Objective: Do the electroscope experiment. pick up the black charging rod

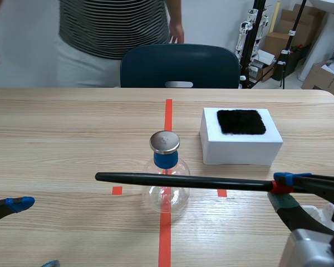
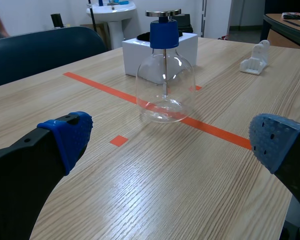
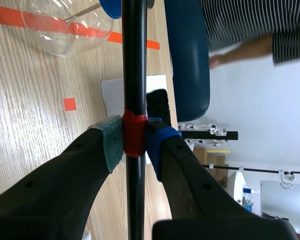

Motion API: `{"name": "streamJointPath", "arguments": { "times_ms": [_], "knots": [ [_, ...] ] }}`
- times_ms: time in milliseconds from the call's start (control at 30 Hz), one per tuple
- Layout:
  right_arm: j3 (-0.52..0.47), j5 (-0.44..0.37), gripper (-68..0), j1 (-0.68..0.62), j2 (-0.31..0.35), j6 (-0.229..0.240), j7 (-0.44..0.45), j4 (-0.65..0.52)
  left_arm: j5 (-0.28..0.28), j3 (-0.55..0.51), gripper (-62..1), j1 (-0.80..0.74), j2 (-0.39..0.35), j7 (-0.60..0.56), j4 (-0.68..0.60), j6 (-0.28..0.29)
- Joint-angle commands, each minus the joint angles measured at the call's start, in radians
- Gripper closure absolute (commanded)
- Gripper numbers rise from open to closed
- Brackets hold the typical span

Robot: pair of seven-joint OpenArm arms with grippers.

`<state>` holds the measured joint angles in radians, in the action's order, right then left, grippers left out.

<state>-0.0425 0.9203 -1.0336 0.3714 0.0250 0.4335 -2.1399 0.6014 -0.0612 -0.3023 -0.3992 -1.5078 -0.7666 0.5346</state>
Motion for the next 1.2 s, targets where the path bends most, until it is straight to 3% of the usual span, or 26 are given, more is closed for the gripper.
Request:
{"name": "streamJointPath", "arguments": {
  "times_ms": [0,1167],
  "knots": [
    [0.0,-0.008,-0.2,0.008,0.0,-0.01,0.008,-0.012,-0.013,-0.011,-62.3,-0.005,-0.003,-0.046,-0.015,0.003],
    [0.0,-0.008,-0.2,0.008,0.0,-0.01,0.022,-0.012,-0.013,-0.011,-62.3,-0.005,-0.003,-0.046,-0.015,0.003]
  ]
}}
